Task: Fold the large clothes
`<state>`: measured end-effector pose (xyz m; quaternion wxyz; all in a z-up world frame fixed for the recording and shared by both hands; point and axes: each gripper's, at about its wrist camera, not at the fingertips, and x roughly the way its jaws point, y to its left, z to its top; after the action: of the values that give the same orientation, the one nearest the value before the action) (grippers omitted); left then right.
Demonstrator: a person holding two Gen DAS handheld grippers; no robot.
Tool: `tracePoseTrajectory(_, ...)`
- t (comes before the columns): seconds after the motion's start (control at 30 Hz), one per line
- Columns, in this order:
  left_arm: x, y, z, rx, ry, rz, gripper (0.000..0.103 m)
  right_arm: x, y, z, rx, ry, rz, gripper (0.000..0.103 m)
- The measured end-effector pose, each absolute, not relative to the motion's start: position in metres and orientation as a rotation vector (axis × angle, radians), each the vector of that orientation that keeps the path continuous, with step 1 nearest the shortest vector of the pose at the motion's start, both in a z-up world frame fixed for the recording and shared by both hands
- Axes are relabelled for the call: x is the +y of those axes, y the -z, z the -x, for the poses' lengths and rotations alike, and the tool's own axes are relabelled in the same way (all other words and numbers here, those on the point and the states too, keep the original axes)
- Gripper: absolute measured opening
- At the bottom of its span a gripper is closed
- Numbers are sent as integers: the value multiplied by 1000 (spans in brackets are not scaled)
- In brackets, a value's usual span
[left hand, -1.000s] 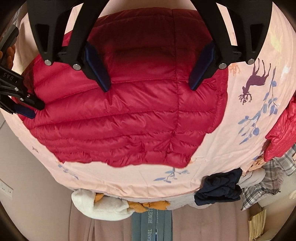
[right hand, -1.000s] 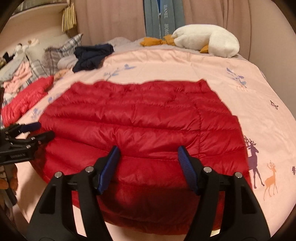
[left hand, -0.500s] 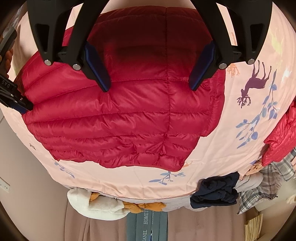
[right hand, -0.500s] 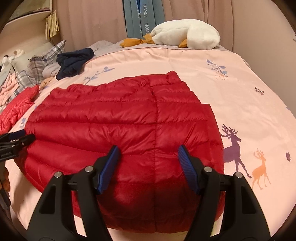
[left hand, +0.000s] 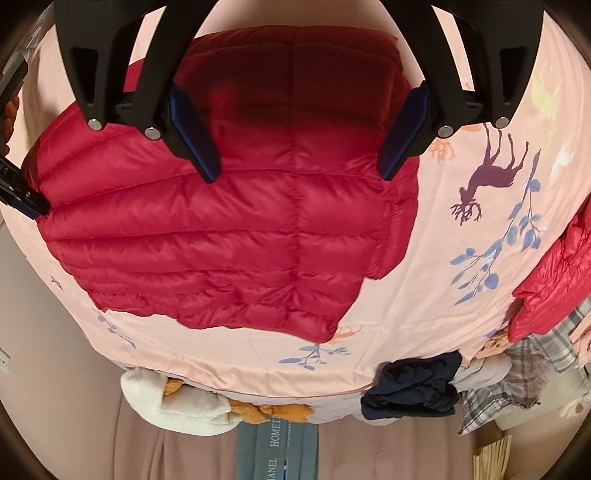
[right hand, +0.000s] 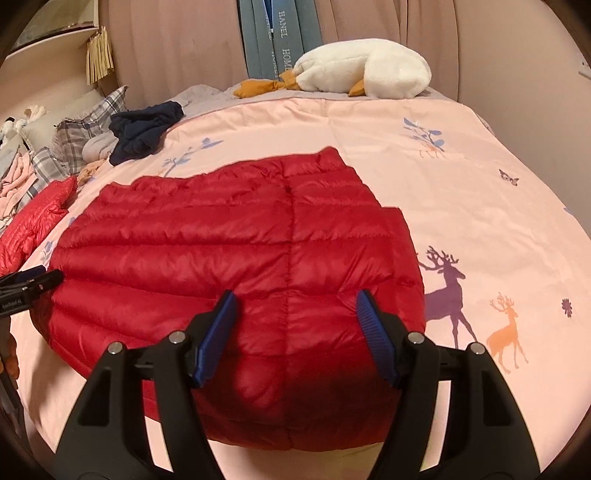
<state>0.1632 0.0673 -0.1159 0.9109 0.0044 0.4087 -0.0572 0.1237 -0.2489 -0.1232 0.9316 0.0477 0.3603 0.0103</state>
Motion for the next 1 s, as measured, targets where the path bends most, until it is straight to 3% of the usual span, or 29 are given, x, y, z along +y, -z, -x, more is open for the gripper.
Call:
tracePoseTrajectory(0.7,97,117,-157,849,49,35,88,-282,125,-110,745,83,-150,72)
tracePoseTrajectory(1.0,71,94,-135,775,108,36,88,-259,100,-93,640,42,-115,72)
